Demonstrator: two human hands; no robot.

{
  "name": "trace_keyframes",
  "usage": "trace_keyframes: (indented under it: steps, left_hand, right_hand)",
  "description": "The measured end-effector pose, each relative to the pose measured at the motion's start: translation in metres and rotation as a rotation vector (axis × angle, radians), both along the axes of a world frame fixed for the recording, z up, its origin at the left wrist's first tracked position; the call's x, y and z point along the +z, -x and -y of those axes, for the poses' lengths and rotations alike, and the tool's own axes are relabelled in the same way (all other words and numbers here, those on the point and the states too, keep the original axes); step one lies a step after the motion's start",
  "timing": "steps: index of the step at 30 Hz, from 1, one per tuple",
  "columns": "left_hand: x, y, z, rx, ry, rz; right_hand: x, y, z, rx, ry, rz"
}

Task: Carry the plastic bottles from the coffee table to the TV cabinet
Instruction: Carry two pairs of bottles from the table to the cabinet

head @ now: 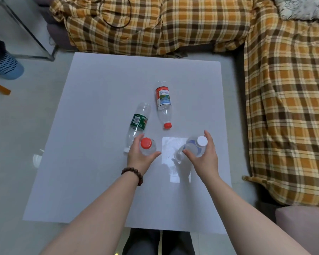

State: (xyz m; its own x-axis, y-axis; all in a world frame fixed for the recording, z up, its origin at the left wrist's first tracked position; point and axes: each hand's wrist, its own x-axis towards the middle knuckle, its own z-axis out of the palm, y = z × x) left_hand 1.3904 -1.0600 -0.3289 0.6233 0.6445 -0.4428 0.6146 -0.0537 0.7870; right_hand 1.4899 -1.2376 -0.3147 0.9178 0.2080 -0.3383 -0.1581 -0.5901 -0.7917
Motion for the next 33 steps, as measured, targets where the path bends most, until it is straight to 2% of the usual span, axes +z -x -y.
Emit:
trace_keyframes:
  steps: [7,15,23,33]
  left_hand:
    - [0.005,0.003,-0.002,0.044,-0.082,-0.017]
    - [0.071,0.043,0.011,0.119,-0.137,0.028]
    - [0.129,0.074,0.025,0.315,-0.181,0.085]
    - [0.139,0.170,0.034,0.715,-0.245,0.054]
  right_hand:
    - [0.000,-0.008,-0.007,0.083,-0.007,0.000]
    - [0.072,-0.006,-0.004,0.217,-0.068,0.034]
    - [0.120,0.009,-0.013,0.411,-0.120,0.081]
    - [0.117,0.079,-0.066,0.818,-0.184,0.071]
